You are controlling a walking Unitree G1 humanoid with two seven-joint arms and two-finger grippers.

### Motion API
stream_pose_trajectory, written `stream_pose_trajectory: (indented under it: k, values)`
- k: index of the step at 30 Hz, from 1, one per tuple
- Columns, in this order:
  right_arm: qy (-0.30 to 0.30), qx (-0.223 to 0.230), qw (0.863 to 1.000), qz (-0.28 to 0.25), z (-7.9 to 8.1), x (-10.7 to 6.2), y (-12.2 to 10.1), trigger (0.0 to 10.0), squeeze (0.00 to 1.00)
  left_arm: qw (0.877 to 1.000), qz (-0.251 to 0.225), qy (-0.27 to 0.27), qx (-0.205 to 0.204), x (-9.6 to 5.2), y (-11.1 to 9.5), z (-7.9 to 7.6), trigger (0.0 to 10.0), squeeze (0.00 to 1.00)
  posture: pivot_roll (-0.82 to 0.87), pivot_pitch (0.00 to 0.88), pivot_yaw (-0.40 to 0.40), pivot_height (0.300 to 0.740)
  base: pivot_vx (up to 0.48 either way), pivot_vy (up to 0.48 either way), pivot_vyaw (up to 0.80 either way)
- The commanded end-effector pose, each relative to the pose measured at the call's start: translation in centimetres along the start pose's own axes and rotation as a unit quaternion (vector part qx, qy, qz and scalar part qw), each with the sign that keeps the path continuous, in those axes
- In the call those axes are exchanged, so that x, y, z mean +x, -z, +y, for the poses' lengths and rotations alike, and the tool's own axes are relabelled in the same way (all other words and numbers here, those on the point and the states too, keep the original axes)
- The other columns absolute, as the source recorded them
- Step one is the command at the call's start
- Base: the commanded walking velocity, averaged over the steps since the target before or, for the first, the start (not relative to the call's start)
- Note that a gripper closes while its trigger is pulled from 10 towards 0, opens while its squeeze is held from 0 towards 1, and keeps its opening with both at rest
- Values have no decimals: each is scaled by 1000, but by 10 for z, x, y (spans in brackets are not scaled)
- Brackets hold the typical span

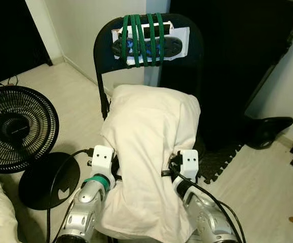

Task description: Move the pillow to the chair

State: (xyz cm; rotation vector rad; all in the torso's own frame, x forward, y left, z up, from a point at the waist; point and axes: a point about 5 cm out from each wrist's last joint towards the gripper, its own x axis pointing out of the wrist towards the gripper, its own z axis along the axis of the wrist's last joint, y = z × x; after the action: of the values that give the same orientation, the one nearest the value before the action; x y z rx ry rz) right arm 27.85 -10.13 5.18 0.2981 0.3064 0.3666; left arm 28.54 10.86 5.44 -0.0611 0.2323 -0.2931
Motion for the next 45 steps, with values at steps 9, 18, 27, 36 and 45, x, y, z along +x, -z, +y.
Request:
stream_pose_trajectory:
  k: [9,18,27,36,45]
  values:
    - [0,-32,999,9,-6,22,-10,10000,0,1000,-10,21,21,16,-14,-8,10000,0,-8,108,101,581,0,0,0]
    - [62,-69,996,-17,-36,48,-64,10000,0,993,-51,10,105,47,-55,-10,10000,0,28,249,74,581,0,0,0]
    - [146,-98,983,-59,-57,53,-109,10000,0,993,-72,-10,90,73,-95,-11,10000,0,8,289,85,581,0,0,0]
    - [192,-64,970,-133,-63,52,-134,10000,0,989,-131,10,68,79,-117,-24,10000,0,-1,271,86,581,0,0,0]
    - [162,-42,976,-140,-56,52,-115,10000,1000,989,-126,43,62,75,-98,-32,10000,1000,6,173,87,581,0,0,0]
